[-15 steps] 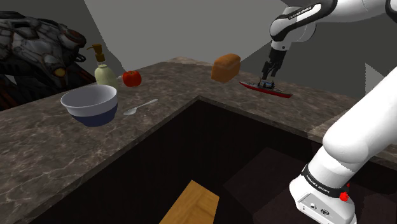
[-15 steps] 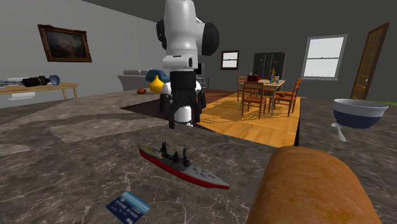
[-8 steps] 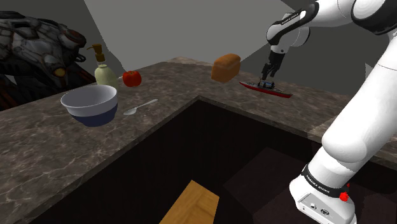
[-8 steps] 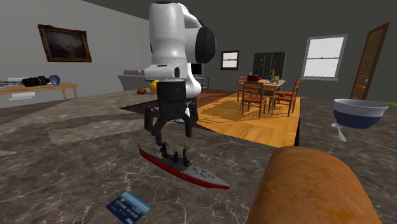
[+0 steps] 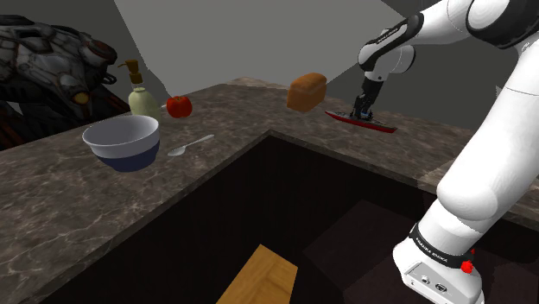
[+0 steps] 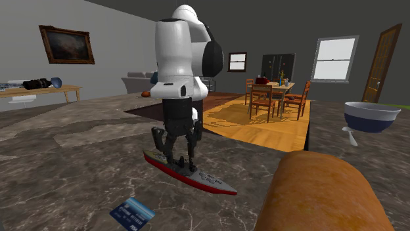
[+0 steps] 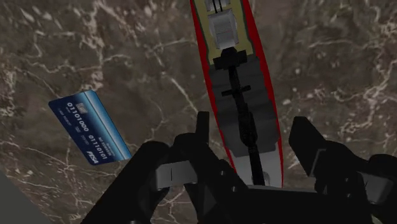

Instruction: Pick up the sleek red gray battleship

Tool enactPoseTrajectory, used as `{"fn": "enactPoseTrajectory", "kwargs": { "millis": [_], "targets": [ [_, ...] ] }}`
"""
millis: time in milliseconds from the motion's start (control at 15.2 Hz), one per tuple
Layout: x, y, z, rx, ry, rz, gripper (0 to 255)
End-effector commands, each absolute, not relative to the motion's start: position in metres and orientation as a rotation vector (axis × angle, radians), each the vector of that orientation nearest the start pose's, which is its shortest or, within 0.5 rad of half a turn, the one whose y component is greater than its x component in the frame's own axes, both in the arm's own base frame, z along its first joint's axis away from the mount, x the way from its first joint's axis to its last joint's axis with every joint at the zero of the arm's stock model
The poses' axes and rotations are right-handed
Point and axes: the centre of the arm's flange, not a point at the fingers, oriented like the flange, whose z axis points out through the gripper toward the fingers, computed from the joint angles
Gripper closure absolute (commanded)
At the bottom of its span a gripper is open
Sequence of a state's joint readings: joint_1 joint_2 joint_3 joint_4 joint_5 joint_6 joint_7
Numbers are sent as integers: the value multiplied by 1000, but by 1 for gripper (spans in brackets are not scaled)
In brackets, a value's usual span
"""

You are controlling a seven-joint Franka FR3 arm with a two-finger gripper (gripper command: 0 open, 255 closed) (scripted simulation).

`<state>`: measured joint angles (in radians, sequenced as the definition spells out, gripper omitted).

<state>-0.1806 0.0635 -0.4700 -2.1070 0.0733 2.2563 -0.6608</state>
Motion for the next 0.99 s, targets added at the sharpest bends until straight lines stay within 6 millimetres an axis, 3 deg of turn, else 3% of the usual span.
{"fn": "enactPoseTrajectory", "kwargs": {
  "millis": [0, 528, 924],
  "targets": [
    [450, -337, 398, -3171, 50, -147, 255],
    [450, -338, 398, -3171, 50, -147, 255],
    [450, -338, 430, -3171, 50, -147, 255]
  ]
}}
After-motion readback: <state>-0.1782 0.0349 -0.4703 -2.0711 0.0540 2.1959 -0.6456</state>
